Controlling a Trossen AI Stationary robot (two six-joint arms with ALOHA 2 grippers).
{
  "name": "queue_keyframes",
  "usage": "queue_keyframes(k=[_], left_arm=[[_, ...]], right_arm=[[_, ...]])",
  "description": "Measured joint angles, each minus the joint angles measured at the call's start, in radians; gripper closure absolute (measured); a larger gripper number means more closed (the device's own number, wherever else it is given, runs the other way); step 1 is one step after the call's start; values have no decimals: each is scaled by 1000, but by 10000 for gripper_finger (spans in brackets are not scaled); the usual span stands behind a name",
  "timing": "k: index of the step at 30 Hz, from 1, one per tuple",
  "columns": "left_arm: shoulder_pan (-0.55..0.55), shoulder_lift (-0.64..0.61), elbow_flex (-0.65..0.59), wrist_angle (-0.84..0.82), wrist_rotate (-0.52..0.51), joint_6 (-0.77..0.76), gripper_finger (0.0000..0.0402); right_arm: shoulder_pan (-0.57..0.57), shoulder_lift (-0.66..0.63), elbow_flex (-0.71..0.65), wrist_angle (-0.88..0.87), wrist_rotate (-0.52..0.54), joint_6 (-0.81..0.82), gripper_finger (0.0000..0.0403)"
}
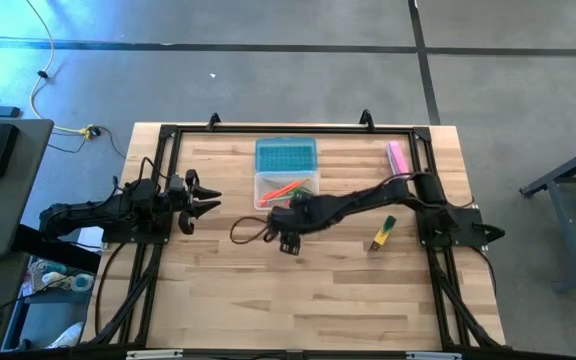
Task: Pack school essentials
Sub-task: Put the blue sticky note pad into the blue supply box
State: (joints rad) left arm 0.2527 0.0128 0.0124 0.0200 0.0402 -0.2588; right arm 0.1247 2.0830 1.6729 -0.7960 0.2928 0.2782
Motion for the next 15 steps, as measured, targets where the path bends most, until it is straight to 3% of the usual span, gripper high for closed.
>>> queue_keyframes(k=[15], left_arm=[[0, 0, 0, 0, 0, 0, 284]], right_arm=[[-220, -2, 9, -56, -42, -309, 93]])
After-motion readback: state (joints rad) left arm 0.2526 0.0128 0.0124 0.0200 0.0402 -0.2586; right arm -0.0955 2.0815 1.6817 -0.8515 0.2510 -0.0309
